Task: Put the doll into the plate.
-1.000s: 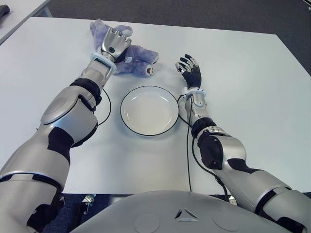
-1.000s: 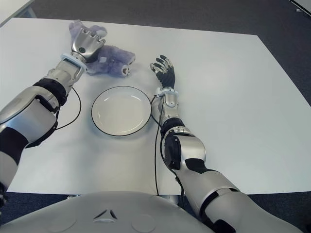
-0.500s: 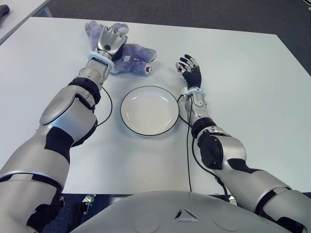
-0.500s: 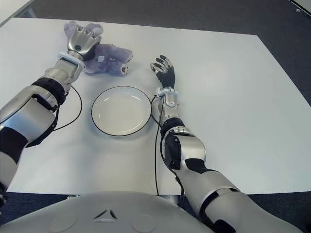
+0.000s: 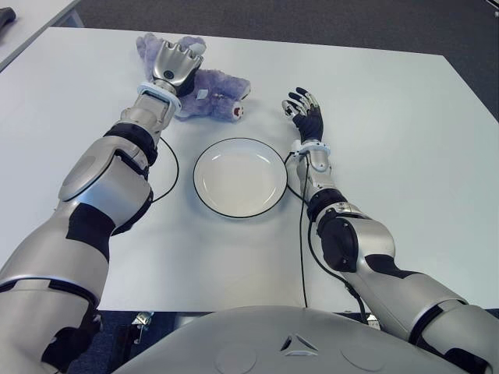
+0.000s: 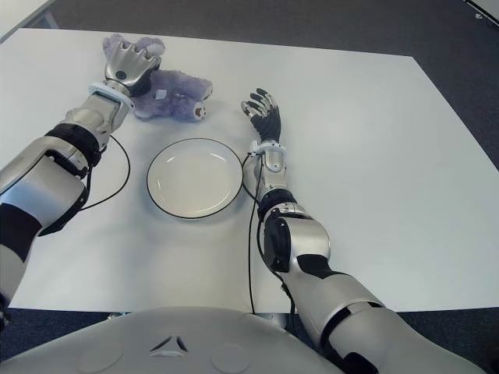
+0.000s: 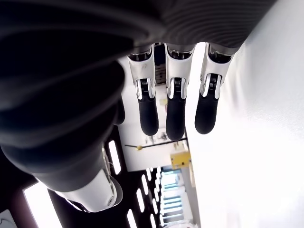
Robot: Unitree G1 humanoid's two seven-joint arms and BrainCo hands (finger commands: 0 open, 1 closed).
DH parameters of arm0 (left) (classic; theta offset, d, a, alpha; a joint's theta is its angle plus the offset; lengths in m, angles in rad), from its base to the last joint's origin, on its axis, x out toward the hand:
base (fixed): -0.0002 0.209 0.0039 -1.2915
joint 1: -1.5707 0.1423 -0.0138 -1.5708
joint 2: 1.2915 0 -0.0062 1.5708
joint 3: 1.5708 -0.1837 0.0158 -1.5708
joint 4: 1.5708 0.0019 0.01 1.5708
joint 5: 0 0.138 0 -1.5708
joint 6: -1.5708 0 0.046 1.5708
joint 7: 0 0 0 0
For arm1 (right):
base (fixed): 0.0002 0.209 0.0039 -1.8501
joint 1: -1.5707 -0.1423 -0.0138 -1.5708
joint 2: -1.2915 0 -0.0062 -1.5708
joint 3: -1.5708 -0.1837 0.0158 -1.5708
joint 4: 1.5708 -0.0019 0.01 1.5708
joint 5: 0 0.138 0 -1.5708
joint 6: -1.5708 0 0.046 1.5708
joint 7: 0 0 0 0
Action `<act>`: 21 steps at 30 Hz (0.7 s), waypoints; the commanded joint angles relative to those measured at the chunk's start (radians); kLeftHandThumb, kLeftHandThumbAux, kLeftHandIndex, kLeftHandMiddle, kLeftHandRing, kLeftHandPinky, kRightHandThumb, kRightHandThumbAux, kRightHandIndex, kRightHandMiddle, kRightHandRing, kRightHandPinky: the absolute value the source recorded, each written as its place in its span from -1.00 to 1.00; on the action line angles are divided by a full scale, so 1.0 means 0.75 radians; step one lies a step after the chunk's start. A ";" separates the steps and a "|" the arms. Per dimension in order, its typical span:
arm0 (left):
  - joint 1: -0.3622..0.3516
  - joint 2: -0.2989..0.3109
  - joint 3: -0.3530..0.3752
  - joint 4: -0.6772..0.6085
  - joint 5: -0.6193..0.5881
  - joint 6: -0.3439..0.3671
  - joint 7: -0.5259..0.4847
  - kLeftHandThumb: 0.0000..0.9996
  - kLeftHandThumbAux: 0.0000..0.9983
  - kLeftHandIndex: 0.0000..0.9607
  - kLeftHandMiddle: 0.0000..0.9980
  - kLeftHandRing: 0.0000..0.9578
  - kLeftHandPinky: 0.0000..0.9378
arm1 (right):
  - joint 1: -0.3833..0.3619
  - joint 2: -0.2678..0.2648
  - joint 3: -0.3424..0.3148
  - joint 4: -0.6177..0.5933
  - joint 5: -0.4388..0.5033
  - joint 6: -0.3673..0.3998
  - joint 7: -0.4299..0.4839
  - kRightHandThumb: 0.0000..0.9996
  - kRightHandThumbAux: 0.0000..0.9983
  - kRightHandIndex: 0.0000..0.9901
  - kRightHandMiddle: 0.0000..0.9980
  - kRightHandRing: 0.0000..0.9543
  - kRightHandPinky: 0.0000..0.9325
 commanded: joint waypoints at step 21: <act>0.062 0.054 -0.030 -0.039 0.050 -0.200 0.552 0.66 0.34 -0.12 -0.02 0.26 0.32 | 0.269 0.053 -0.007 0.160 0.002 0.186 -0.030 -0.26 0.69 -0.64 -0.50 -0.45 -0.41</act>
